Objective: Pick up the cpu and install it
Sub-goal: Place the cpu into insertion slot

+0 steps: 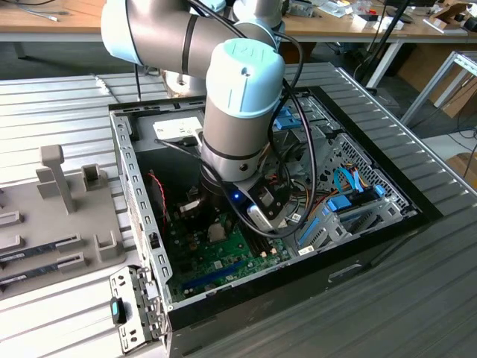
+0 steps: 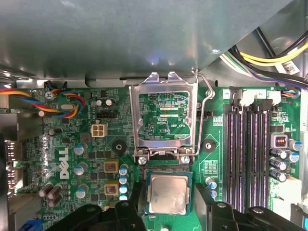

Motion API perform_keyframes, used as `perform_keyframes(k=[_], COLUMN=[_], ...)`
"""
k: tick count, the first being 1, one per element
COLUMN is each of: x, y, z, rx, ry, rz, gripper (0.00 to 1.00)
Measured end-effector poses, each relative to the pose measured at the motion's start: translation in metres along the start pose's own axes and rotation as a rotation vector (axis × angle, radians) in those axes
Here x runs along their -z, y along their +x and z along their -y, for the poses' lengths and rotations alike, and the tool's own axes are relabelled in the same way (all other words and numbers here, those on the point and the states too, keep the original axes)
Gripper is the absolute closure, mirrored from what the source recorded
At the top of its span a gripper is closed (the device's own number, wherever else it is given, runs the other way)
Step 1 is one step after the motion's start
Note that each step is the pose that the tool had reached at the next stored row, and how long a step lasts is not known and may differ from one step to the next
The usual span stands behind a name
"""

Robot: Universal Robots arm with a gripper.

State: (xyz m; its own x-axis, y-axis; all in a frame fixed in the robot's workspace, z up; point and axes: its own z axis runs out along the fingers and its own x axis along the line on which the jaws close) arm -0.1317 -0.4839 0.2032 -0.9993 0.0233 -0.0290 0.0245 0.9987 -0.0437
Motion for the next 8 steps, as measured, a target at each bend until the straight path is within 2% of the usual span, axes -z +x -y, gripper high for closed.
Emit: perform_keyframes(k=[8], x=[0.0009], y=[-0.0008], z=[0.0], rx=[0.0], ry=[-0.002], rz=[0.0], gripper=[0.46])
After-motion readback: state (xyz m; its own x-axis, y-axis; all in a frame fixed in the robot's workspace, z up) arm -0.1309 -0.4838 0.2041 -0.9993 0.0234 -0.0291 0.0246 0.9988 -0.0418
